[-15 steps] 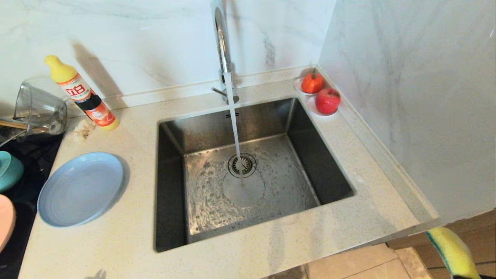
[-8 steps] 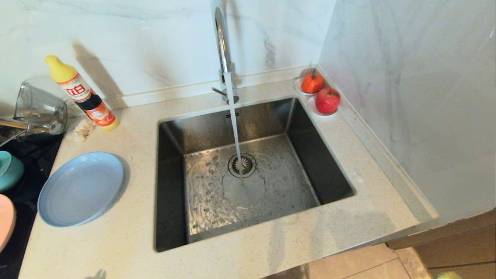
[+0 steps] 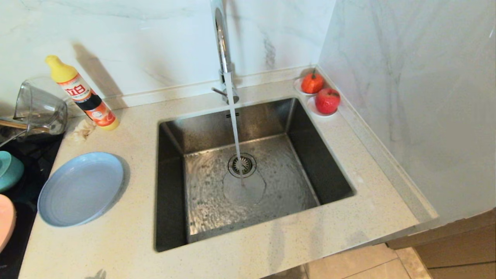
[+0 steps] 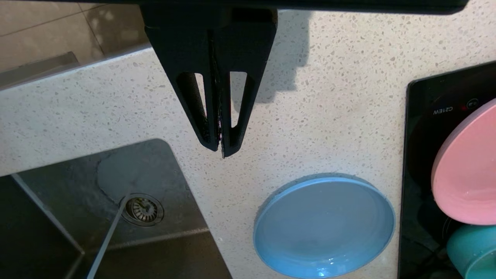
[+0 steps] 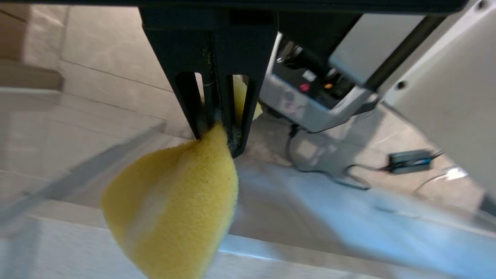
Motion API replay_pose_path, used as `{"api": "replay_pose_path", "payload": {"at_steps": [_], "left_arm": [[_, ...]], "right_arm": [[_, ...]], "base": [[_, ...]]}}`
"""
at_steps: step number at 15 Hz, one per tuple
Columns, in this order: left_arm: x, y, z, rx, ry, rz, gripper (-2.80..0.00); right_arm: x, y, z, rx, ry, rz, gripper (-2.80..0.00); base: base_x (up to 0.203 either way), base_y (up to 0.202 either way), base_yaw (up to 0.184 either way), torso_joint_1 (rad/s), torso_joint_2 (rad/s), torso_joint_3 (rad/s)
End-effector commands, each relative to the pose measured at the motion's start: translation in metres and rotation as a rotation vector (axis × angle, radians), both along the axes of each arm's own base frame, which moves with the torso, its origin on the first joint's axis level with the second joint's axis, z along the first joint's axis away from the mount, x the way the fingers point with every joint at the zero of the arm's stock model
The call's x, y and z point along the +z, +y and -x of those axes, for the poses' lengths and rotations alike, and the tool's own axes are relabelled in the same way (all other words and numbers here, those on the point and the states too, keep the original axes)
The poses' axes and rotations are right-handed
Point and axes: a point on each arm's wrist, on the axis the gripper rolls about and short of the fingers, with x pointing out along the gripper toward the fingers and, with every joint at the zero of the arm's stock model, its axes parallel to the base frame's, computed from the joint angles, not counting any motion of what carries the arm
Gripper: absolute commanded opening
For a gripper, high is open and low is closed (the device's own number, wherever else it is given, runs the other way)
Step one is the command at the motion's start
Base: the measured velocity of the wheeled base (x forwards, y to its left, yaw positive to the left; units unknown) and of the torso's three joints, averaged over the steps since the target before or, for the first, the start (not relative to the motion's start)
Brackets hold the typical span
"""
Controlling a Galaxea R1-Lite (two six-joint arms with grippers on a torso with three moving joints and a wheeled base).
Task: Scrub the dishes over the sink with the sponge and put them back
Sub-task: Put down the sponge
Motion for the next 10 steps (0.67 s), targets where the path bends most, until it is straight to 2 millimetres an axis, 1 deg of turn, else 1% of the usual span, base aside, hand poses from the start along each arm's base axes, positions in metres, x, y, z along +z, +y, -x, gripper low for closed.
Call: {"api": "replay_pose_path", "payload": {"at_steps": [1, 2, 7, 9, 10], "left_arm": [[-0.0093, -0.0001, -0.0027, 0.000, 0.033, -0.001, -2.80], [-0.0093, -0.0001, -0.0027, 0.000, 0.033, -0.001, -2.80], [-0.0093, -0.0001, -0.0027, 0.000, 0.033, -0.001, -2.80], [-0.0093, 0.0000, -0.0027, -0.002, 0.033, -0.001, -2.80], [-0.0093, -0.0001, -0.0027, 0.000, 0.033, -0.001, -2.80]], "right_arm": [[-0.0081, -0.0002, 0.0047, -0.019, -0.027, 0.000, -2.80], [-0.0134, -0.0001, 0.0058, -0.031, -0.029, 0.002, -2.80], [-0.0142, 0.0004, 0.0075, -0.054, -0.039, -0.012, -2.80], [-0.0128, 0.0003, 0.0042, -0.059, -0.014, -0.009, -2.80], [-0.0087, 0.0002, -0.0015, -0.065, 0.014, -0.008, -2.80]], "base": [[0.000, 0.000, 0.000, 0.000, 0.00, 0.000], [0.000, 0.000, 0.000, 0.000, 0.00, 0.000], [0.000, 0.000, 0.000, 0.000, 0.00, 0.000], [0.000, 0.000, 0.000, 0.000, 0.00, 0.000], [0.000, 0.000, 0.000, 0.000, 0.00, 0.000]]}}
